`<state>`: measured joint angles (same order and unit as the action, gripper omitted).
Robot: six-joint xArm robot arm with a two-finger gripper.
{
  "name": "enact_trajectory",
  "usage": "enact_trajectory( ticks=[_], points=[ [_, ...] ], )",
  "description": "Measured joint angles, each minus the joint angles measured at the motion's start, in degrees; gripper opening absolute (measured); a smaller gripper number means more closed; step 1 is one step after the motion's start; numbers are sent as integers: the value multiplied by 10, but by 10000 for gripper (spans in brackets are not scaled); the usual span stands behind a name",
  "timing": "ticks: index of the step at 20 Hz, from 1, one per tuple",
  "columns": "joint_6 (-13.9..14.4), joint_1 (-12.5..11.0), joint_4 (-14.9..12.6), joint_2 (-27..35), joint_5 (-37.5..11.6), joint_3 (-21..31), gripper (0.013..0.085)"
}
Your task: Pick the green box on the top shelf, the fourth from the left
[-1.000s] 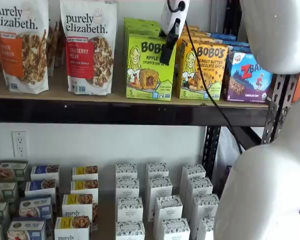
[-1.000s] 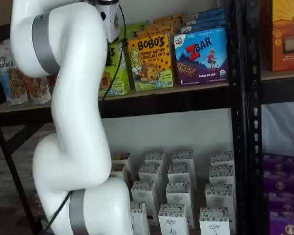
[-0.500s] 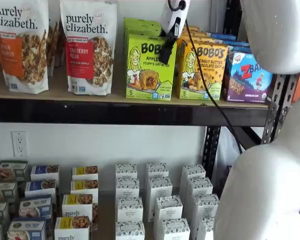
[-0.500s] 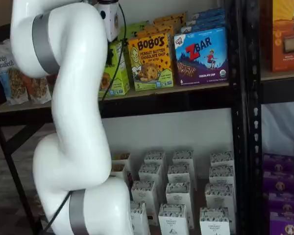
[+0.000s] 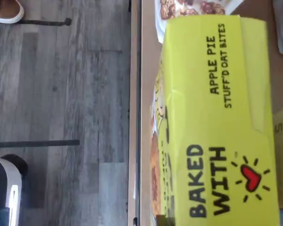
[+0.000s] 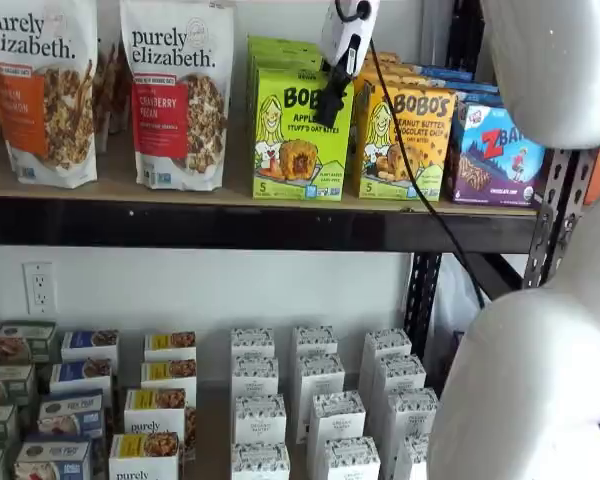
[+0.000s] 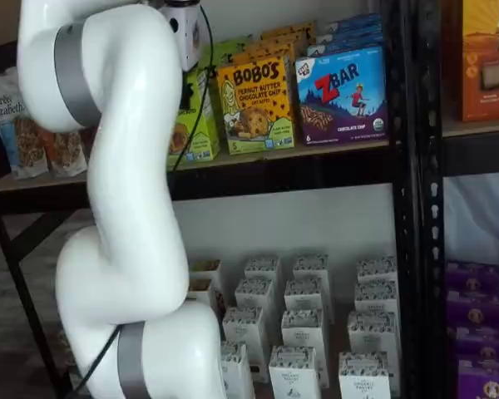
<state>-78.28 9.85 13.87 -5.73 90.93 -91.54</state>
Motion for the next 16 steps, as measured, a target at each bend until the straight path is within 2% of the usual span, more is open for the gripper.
enact_trajectory(
  ticks=[1,4,16],
  points=[
    [0,0,0,0,0,0,370],
    [0,0,3,-1,-1,0,290],
    [6,3,2,4,25,-18,290]
  ],
)
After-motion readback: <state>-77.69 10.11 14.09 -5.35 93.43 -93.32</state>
